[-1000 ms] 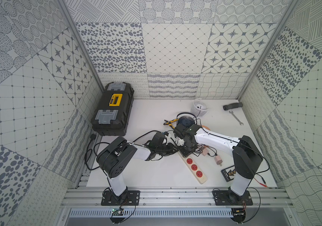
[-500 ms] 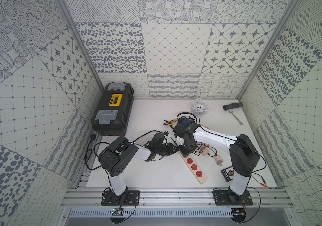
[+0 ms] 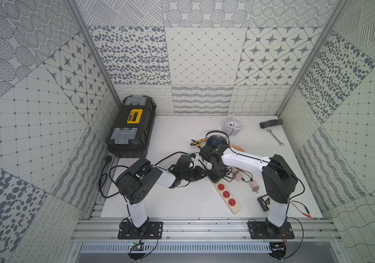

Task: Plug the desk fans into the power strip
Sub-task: Insert the plug into the socket.

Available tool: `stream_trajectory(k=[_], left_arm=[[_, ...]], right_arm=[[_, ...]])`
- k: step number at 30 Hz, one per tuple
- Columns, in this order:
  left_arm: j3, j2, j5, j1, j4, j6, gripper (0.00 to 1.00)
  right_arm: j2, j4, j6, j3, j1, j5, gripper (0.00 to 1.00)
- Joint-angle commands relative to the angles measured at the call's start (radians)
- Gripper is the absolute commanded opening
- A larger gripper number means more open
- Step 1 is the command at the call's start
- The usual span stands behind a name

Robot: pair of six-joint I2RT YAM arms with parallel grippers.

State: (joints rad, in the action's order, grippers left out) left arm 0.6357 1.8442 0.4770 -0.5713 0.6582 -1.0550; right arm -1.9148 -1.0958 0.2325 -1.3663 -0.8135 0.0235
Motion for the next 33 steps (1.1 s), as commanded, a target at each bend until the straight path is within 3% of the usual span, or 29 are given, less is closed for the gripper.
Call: stream_trajectory(k=[1, 5, 13, 19, 23, 27, 33], left_arm=[[-0.009, -0.009, -0.033, 0.008, -0.055, 0.008, 0.2], [-0.009, -0.03, -0.043, 0.008, -0.08, 0.02, 0.2], [-0.003, -0.066, -0.042, 0.008, -0.138, 0.055, 0.2], [-0.017, -0.108, -0.068, 0.008, -0.165, 0.065, 0.2], [-0.019, -0.149, -0.091, 0.009, -0.211, 0.085, 0.2], [-0.021, -0.197, -0.116, 0.023, -0.27, 0.109, 0.21], [-0.075, -0.316, -0.158, 0.076, -0.334, 0.116, 0.23]], right_arm=[[-0.208, 0.124, 0.008, 0.104, -0.01, 0.258, 0.0], [-0.203, 0.142, 0.069, 0.177, -0.096, 0.236, 0.0], [-0.211, 0.148, 0.09, 0.181, 0.015, 0.193, 0.0], [-0.279, 0.148, 0.087, 0.116, -0.085, 0.189, 0.0], [-0.21, 0.219, 0.137, 0.119, -0.09, 0.138, 0.0], [-0.147, 0.278, 0.153, 0.059, -0.089, 0.125, 0.0], [-0.185, 0.297, 0.133, -0.129, -0.09, 0.118, 0.0]])
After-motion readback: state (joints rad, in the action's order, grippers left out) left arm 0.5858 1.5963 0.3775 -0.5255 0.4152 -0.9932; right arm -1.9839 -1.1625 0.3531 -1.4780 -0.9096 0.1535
